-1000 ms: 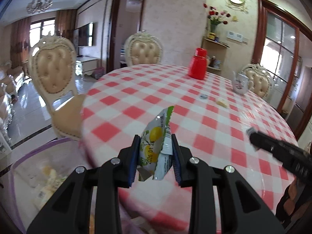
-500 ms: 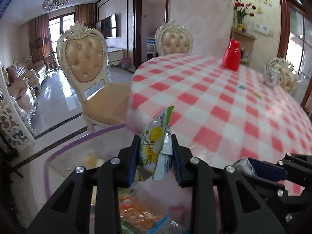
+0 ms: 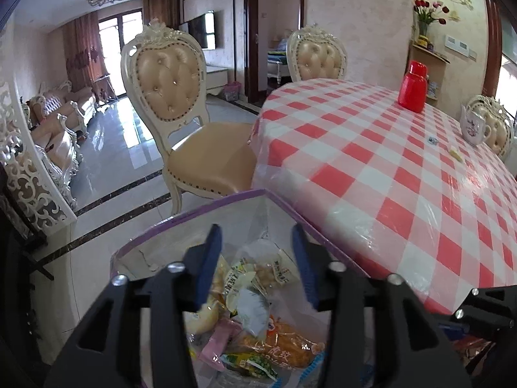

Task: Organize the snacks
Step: 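Open both tools to drop the lemon candy packet and small candy into the bin, then grasp the blue-white wrapped candy with the left tool while the right tool grasps the yellow cookie bag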

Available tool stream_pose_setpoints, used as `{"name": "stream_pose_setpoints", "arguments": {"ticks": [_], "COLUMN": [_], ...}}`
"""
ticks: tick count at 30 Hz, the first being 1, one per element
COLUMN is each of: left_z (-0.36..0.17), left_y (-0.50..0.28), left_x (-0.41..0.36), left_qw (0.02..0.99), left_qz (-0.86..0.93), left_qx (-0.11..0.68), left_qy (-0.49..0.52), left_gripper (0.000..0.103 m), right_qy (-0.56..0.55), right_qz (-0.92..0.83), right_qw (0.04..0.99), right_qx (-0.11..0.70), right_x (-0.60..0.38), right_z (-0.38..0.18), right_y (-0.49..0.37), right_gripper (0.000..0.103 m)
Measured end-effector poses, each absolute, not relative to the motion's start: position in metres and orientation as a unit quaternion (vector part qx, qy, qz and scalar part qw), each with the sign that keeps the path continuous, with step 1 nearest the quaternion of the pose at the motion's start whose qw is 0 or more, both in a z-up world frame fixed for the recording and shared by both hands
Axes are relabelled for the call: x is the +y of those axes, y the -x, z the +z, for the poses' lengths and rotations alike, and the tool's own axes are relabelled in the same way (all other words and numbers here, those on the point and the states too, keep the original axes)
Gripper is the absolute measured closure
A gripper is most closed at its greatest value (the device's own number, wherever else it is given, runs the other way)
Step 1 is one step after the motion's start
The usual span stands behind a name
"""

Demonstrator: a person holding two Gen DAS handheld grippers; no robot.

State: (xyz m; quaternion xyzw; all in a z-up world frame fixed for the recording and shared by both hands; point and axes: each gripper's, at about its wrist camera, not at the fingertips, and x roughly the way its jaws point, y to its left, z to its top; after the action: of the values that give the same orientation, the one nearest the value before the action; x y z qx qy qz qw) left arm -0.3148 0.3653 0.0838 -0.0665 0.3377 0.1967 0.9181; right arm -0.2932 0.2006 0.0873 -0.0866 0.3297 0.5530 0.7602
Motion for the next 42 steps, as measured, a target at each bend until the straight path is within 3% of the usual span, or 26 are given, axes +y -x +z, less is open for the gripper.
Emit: {"name": "stream_pose_setpoints", "arguments": {"ticks": [4, 8, 10, 13, 18, 24, 32, 34, 38, 42], "left_z": [0.089, 0.096, 0.100, 0.108, 0.110, 0.092, 0.063, 0.058, 0.048, 0.046], "left_y": [0.316, 0.311, 0.300, 0.262, 0.176, 0.046, -0.077, -0.091, -0.112, -0.107], "left_x": [0.363, 0.348, 0.334, 0.291, 0.213, 0.137, 0.105, 0.102, 0.101, 0.122], "left_qw": [0.919, 0.923, 0.926, 0.937, 0.942, 0.934, 0.927, 0.931, 0.936, 0.929], "left_qz": [0.210, 0.226, 0.211, 0.143, 0.041, 0.014, 0.035, 0.033, 0.026, 0.035], "left_qx": [0.326, 0.303, 0.297, 0.290, 0.288, 0.302, 0.299, 0.289, 0.302, 0.291], "left_qy": [0.068, 0.076, 0.095, 0.133, 0.168, 0.189, 0.225, 0.223, 0.178, 0.225], "left_gripper": [0.026, 0.017, 0.011, 0.009, 0.005, 0.005, 0.005, 0.005, 0.005, 0.005], "right_qy": [0.048, 0.044, 0.038, 0.016, -0.028, -0.060, -0.083, -0.060, -0.025, 0.027], "right_qz": [0.546, 0.516, 0.489, 0.425, 0.291, 0.170, 0.112, 0.114, 0.139, 0.160], "right_qw": [0.765, 0.792, 0.812, 0.849, 0.898, 0.922, 0.910, 0.911, 0.899, 0.887], "right_qx": [0.338, 0.322, 0.318, 0.315, 0.328, 0.342, 0.390, 0.392, 0.415, 0.432], "right_x": [0.187, 0.162, 0.142, 0.100, 0.005, -0.090, -0.149, -0.144, -0.129, -0.108], "right_z": [0.091, 0.095, 0.098, 0.099, 0.095, 0.073, 0.037, 0.033, 0.026, 0.019], "right_y": [0.276, 0.261, 0.247, 0.212, 0.137, 0.053, -0.049, -0.070, -0.118, -0.171], "right_gripper": [0.074, 0.071, 0.062, 0.046, 0.031, 0.030, 0.027, 0.020, 0.017, 0.016]}}
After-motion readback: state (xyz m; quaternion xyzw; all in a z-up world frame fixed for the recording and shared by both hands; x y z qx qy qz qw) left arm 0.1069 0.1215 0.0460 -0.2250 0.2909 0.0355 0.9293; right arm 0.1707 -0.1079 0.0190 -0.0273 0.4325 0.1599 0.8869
